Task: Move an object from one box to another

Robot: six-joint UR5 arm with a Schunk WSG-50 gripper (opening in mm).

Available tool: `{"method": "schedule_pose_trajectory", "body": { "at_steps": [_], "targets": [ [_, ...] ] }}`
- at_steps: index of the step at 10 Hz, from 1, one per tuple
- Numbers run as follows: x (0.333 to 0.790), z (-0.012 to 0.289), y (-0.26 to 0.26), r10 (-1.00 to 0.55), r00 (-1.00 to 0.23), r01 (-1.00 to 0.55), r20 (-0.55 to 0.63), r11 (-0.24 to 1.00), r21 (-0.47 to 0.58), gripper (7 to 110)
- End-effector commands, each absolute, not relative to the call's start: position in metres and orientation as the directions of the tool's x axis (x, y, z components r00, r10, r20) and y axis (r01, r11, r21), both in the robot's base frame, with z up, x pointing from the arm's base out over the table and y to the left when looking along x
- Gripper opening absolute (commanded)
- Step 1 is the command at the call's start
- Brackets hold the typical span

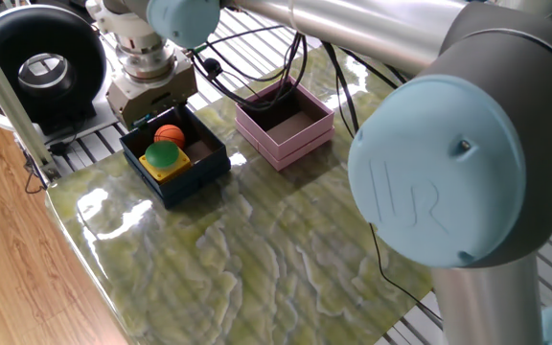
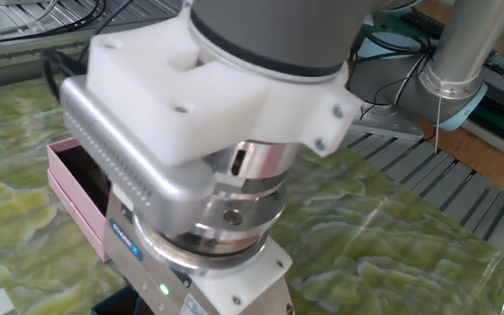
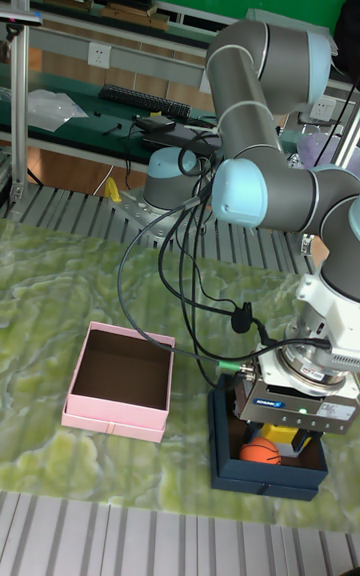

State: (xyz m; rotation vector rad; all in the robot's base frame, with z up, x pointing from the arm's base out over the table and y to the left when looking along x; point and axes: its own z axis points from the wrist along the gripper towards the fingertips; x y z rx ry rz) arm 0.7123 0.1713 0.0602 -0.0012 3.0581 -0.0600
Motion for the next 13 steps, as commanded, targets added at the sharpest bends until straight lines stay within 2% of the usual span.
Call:
{"method": "schedule_pose_trajectory", "body": {
  "at_steps": [1,13],
  "targets": [
    [0.714,0.049,0.167,0.001,-0.997,0.005,-0.079,0.999,-0.045,66],
    [0.712,0.034,0.166,0.004,-0.998,0.005,-0.064,1.0,-0.008,66]
  ]
}}
